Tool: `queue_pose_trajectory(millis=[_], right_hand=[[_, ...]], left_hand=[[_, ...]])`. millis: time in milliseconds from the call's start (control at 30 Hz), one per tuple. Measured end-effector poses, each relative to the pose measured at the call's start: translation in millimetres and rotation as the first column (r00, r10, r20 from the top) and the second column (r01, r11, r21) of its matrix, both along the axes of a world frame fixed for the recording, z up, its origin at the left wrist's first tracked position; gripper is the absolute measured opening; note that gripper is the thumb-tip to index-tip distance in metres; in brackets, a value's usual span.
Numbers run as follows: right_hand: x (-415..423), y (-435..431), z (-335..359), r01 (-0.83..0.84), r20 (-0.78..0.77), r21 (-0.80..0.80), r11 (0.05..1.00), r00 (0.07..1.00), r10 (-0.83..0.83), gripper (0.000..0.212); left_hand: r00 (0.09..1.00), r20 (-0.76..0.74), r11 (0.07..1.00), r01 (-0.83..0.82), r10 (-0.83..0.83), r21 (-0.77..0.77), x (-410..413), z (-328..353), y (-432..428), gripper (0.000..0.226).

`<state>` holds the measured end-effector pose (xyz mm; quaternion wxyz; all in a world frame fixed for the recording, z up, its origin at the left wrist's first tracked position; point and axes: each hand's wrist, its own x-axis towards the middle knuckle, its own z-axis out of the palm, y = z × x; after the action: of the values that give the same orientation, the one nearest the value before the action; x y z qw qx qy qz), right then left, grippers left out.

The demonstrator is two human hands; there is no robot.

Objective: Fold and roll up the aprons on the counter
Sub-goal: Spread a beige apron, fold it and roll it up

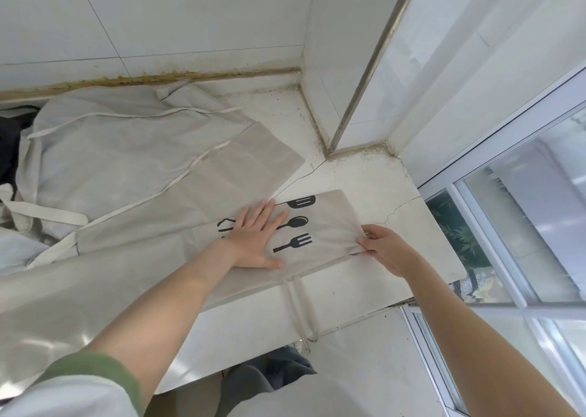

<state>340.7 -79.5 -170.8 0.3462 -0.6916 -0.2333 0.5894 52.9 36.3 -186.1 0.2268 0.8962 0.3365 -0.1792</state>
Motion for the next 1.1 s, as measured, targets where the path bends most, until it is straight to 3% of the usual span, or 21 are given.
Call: queue_pose_trajectory(millis=[167,300,400,600,700,767,833,900,967,1033,1100], right_hand=[[-7,-5,11,0.103,-0.183,0.071,0.992,0.979,-0.089,0.025],[-8,-1,26,0.148,-0.281,0.139,0.979,0.954,-0.104,0.037],[-7,1,34,0.108,-0.273,0.175,0.979,0.96,-0.057,0.031],[-5,2,32,-0.028,0.054,0.208,0.978,0.998,0.017,0.044],[-9,0,30,-0.07,0.196,0.193,0.979,0.98,0.031,0.05],[-15,1,29,-0.032,0.314,0.151,0.988,0.949,-0.017,0.056],[-28,5,29,0.002,0.483,0.153,0.988,0.872,-0.077,0.06],[-47,10,29,-0.162,0.718,0.197,0.967,0.695,-0.03,0.059],[-66,15,19,-0.4,0.849,0.208,0.893,0.527,0.039,0.061],[-87,21,10,-0.551,0.865,0.131,0.824,0.47,0.176,0.061],[-105,21,-3,-0.639,0.869,-0.024,0.769,0.367,0.332,0.07]], left_hand=[[0.953,0.265,0.987,0.129,-0.15,0.096,37,17,-34,0.106],[0.954,0.216,0.959,0.155,-0.207,0.237,55,8,-50,0.091],[0.952,0.248,0.955,0.109,-0.181,0.277,54,8,-52,0.071],[0.95,0.262,0.985,0.158,-0.172,0.074,53,27,-43,0.076],[0.941,0.295,0.959,0.221,-0.163,-0.177,54,37,-48,0.064],[0.932,0.36,0.949,0.149,-0.04,-0.279,53,37,-51,0.05],[0.883,0.45,0.957,0.003,0.134,-0.29,51,36,-52,0.042],[0.836,0.493,0.965,-0.149,0.24,-0.218,50,32,-49,0.039],[0.832,0.518,0.974,-0.227,0.197,-0.006,47,27,-44,0.043],[0.881,0.465,0.961,-0.198,0.088,0.194,37,16,-38,0.049],[0.937,0.34,0.941,-0.185,0.082,0.282,24,2,-34,0.051]])
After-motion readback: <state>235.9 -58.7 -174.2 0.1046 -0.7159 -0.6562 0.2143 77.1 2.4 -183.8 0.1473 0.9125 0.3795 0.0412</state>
